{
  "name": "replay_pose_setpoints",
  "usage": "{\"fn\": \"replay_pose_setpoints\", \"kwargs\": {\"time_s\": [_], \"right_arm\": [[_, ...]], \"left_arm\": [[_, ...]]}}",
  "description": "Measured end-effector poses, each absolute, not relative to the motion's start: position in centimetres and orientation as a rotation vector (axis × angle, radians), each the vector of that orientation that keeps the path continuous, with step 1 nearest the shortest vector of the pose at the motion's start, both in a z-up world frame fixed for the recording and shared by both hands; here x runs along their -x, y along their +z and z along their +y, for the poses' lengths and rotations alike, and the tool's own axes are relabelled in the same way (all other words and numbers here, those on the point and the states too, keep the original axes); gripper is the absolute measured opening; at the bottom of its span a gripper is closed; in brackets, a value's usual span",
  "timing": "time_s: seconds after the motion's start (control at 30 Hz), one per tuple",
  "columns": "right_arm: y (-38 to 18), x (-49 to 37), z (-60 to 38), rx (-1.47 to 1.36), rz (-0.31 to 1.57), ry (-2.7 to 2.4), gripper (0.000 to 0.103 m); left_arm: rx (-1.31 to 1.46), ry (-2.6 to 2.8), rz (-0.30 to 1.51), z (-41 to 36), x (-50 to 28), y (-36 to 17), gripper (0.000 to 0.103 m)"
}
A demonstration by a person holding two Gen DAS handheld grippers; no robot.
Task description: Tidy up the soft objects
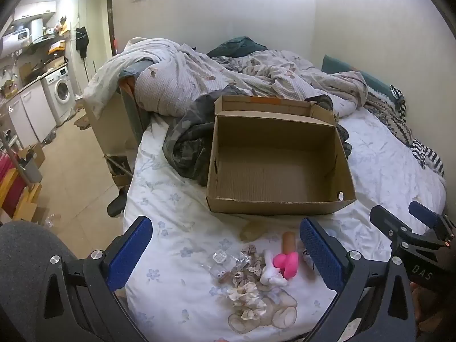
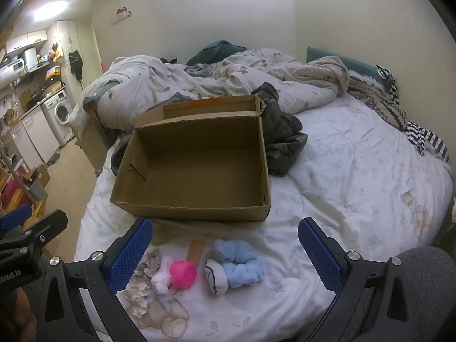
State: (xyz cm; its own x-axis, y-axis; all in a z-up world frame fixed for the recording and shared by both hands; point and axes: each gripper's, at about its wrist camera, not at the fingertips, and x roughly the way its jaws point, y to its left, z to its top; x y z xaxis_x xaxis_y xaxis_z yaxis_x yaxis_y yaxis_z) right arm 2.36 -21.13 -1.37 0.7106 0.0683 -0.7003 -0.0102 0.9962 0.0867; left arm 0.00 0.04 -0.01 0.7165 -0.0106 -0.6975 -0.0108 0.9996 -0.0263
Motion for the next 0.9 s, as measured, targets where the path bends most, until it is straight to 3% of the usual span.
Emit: {"fn": "replay_pose_setpoints", "kwargs": {"time_s": [0.9], "right_arm": [[-1.18, -2.29, -20.79, -0.068, 0.774, 0.037, 0.103]], "left_arm": [[0.017, 0.003, 0.769, 0.38, 0.19, -0.06, 0.103]]}}
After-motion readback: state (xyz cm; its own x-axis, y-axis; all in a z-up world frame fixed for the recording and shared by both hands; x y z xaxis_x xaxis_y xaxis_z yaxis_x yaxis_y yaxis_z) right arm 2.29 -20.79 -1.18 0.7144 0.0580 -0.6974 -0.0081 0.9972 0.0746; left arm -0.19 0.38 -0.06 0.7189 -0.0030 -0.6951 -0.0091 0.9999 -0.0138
